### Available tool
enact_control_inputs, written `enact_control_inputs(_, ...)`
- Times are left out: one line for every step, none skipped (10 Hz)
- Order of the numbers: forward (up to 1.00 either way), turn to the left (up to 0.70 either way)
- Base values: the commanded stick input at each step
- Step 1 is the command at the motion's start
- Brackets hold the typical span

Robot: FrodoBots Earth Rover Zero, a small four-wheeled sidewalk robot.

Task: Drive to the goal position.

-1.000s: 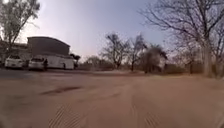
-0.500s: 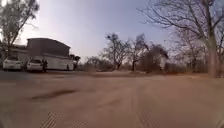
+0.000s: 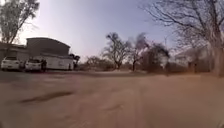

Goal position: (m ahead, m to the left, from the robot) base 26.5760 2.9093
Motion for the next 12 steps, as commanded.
enact_control_inputs(0.7, 0.0)
enact_control_inputs(0.7, 0.0)
enact_control_inputs(0.7, 0.0)
enact_control_inputs(0.7, 0.0)
enact_control_inputs(0.7, 0.0)
enact_control_inputs(0.7, 0.0)
enact_control_inputs(0.7, 0.0)
enact_control_inputs(0.7, 0.0)
enact_control_inputs(0.7, 0.0)
enact_control_inputs(0.7, 0.0)
enact_control_inputs(0.7, 0.0)
enact_control_inputs(0.7, 0.0)
